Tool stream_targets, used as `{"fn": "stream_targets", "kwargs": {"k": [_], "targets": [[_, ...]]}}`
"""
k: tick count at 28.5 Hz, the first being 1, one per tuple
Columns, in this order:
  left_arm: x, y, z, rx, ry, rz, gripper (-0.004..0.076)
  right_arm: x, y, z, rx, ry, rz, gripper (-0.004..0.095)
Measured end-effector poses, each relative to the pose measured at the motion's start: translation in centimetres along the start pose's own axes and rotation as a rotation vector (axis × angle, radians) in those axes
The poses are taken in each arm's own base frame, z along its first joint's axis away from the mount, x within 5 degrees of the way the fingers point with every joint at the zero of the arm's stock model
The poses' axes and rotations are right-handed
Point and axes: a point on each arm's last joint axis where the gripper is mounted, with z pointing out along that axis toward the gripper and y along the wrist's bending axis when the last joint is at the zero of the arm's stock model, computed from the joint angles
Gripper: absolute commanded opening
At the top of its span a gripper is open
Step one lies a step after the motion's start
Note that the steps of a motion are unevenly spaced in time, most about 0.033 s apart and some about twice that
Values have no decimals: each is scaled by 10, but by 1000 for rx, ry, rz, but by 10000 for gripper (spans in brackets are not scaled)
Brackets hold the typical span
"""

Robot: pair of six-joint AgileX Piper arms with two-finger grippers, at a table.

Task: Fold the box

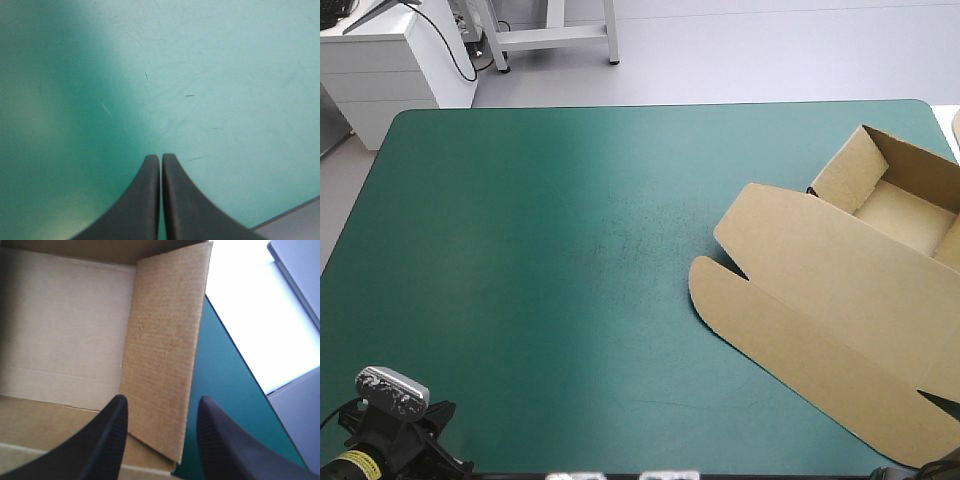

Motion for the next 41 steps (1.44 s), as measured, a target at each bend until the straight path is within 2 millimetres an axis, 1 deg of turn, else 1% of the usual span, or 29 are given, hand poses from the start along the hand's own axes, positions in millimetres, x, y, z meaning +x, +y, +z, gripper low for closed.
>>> {"fn": "stream_targets", "kwargs": {"k": [2, 3, 5, 8, 11, 13, 15, 18, 21, 25, 29, 36, 38, 39, 40, 41], "targets": [[0, 0, 0, 0, 0, 0, -8, 4, 3, -21, -32, -49, 2, 387], [0, 0, 0, 0, 0, 0, -8, 7, 6, -33, -51, -75, 7, 343], [0, 0, 0, 0, 1, 0, -8, 15, 13, -55, -111, -122, 17, 225], [0, 0, 0, 0, 2, 0, -8, 32, 29, -82, -163, -173, -34, -13], [0, 0, 0, 0, 2, 1, -8, 55, 49, -104, -194, -202, -137, -10], [0, 0, 0, 0, 2, 1, -8, 72, 61, -113, -209, -210, -206, -13], [0, 0, 0, 0, 2, 1, -8, 90, 69, -122, -218, -220, -265, -16], [0, 0, 0, 0, 2, 1, -8, 115, 74, -133, -238, -234, -325, -16], [0, 0, 0, 0, 2, 1, -8, 141, 75, -137, -265, -233, -369, -16], [0, 0, 0, 0, 2, 1, -8, 174, 70, -135, -284, -216, -405, -16], [0, 0, 0, 0, 3, 1, -8, 209, 60, -121, -279, -185, -430, -16], [0, 0, 0, 0, 3, 1, -8, 261, 43, -98, -276, -183, -456, -16], [0, 0, 0, 0, 3, 1, -8, 274, 40, -92, -276, -200, -465, -16], [0, 0, 0, 0, 3, 1, -8, 286, 36, -87, -282, -232, -469, -16], [0, 0, 0, 0, 3, 1, -8, 291, 35, -85, -284, -250, -469, -16], [0, 0, 0, 0, 3, 1, -8, 301, 32, -81, -292, -291, -464, -16]]}}
